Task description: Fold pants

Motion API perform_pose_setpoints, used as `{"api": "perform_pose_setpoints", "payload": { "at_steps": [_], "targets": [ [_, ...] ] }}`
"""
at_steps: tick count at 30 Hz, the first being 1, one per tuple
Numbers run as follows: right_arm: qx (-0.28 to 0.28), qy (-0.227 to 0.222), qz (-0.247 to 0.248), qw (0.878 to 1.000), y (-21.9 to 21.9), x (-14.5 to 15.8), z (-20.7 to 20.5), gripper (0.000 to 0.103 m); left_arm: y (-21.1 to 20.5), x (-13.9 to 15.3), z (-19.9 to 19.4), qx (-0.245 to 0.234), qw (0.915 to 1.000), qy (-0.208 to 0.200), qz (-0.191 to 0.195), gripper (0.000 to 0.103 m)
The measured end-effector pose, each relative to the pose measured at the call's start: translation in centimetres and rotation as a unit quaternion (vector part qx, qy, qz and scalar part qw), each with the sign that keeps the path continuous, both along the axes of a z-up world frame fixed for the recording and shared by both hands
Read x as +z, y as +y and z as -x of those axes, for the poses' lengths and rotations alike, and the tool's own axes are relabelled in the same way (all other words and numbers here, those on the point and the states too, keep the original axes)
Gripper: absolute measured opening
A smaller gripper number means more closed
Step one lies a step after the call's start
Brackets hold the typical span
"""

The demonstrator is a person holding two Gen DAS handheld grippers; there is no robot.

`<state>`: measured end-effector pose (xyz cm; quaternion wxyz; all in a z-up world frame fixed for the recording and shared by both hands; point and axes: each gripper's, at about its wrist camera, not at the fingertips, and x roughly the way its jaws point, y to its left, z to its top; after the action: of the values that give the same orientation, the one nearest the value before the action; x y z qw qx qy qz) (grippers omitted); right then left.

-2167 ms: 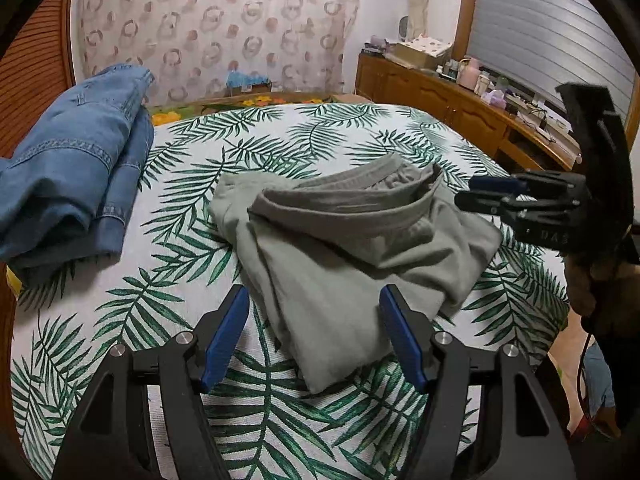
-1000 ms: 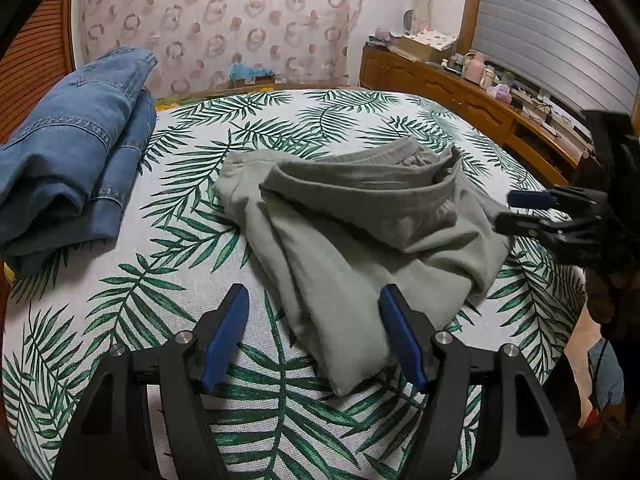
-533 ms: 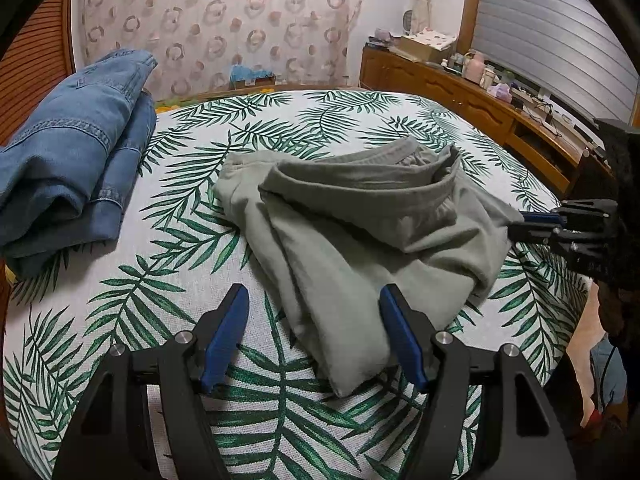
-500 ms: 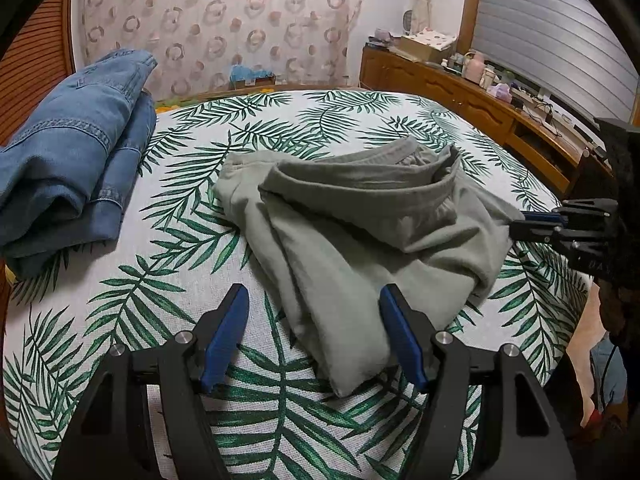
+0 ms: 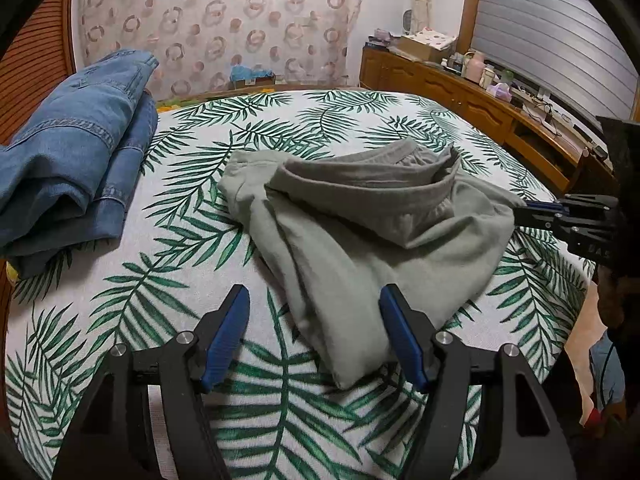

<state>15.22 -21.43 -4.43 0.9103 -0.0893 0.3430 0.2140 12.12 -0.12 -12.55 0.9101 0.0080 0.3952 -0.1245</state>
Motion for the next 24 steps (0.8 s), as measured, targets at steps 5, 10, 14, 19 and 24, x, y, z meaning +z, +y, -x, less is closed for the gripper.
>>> {"api": "perform_pose_setpoints", "payload": {
  "at_steps": [5, 10, 14, 19, 24],
  "targets": [
    [0.003, -0.007, -0.01, 1.0, -0.1, 0.8, 0.3, 0.017, 0.1, 1.1, 1.8, -0.018, 0.9997, -0.007, 0.014, 0.05],
    [0.007, -0.009, -0.02, 1.0, 0.0, 0.9, 0.2, 0.025, -0.6, 0.4, 2.0, -0.03, 0.9995, 0.006, 0.012, 0.042],
    [-0.001, 0.002, -0.003, 1.0, 0.5, -0.1, -0.5, 0.025, -0.5, -0.1, 1.6, -0.031, 0.9993, 0.009, 0.019, 0.037],
    [0.002, 0.027, -0.001, 1.0, 0.7, -0.8, -1.3, 0.025, -0.8, 0.0, 1.7, -0.044, 0.9989, 0.005, 0.014, 0.022],
    [0.025, 0.022, 0.006, 0.999, 1.1, -0.6, -0.9, 0.011, -0.8, 0.4, 1.9, -0.045, 0.9989, -0.001, 0.012, 0.013]
  ]
}}
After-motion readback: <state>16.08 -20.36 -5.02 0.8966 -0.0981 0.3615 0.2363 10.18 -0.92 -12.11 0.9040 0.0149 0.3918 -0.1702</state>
